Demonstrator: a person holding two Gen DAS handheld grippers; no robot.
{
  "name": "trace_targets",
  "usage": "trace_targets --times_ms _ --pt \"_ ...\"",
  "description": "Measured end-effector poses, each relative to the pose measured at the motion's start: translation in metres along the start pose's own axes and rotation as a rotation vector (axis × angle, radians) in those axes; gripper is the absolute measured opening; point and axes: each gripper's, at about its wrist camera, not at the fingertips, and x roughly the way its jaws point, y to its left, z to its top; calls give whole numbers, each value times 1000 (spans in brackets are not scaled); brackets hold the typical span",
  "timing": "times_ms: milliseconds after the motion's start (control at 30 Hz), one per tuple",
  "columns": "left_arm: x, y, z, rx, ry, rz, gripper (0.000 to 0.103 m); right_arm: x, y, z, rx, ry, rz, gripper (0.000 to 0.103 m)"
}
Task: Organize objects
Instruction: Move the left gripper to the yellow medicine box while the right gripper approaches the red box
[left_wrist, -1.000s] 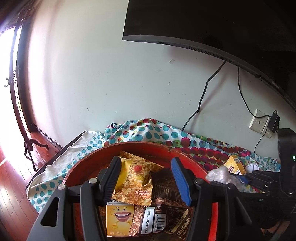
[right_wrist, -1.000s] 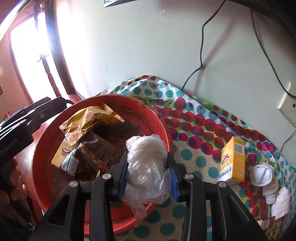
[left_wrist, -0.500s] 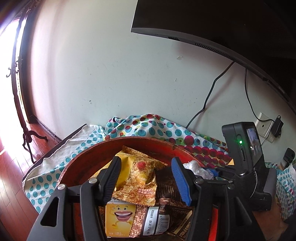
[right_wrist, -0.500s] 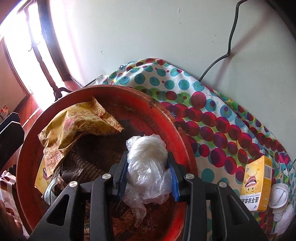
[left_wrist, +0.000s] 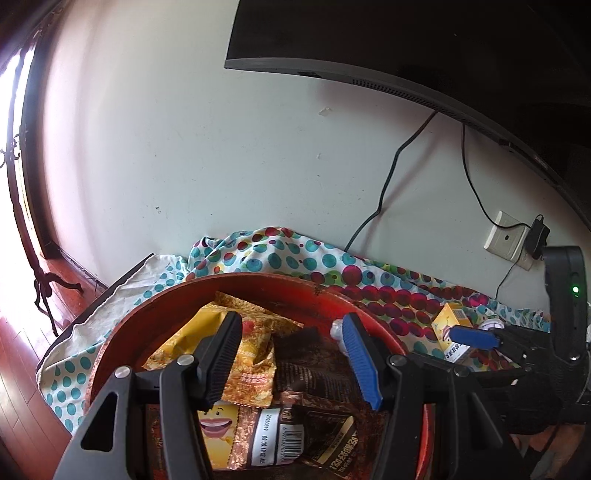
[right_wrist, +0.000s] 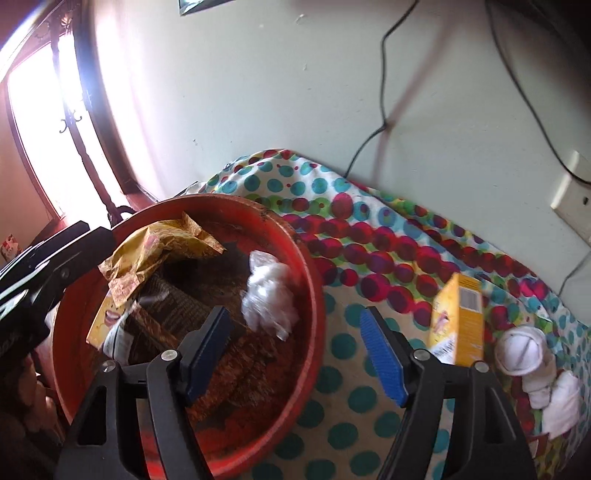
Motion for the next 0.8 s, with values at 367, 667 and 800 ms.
trace_targets --times_ms 367,667,800 --pt "3 -113 -25 253 30 -170 58 -88 -146 -99 193 -19 -293 94" --pt "8 -174 -60 430 71 -222 58 -71 -190 -135 216 50 -348 94" --pt "11 -179 -65 459 81 -210 58 -59 -199 -139 222 69 -338 94"
